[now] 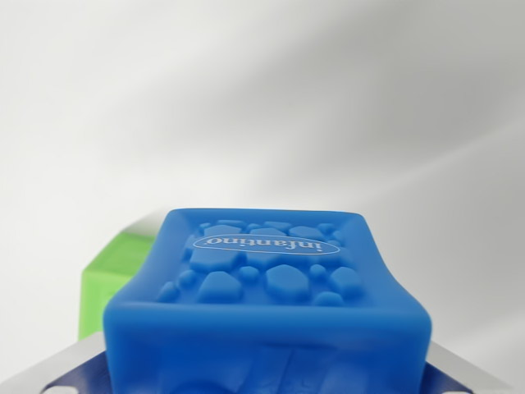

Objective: Stack cube

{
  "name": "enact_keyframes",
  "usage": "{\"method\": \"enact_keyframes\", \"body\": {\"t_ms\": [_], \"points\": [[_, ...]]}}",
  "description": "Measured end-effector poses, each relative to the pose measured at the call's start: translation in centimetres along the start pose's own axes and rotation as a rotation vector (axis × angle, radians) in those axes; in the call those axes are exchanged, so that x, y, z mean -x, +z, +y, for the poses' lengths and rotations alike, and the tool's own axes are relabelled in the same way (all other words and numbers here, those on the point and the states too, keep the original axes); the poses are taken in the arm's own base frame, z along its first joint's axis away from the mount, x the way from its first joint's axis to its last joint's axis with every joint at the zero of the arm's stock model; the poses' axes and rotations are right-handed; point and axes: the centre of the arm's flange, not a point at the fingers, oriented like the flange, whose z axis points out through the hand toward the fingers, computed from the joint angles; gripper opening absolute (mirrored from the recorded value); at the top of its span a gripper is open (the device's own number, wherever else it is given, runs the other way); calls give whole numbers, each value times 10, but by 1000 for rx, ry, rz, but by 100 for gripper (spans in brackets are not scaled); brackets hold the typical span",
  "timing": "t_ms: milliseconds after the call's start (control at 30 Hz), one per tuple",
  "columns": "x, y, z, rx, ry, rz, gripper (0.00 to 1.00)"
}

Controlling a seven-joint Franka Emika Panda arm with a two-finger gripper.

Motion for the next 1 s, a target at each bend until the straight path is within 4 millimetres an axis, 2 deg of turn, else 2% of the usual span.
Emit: {"method": "enact_keyframes", "body": {"t_ms": [1000], "points": [[58, -12, -2, 0, 113, -1, 0]]}}
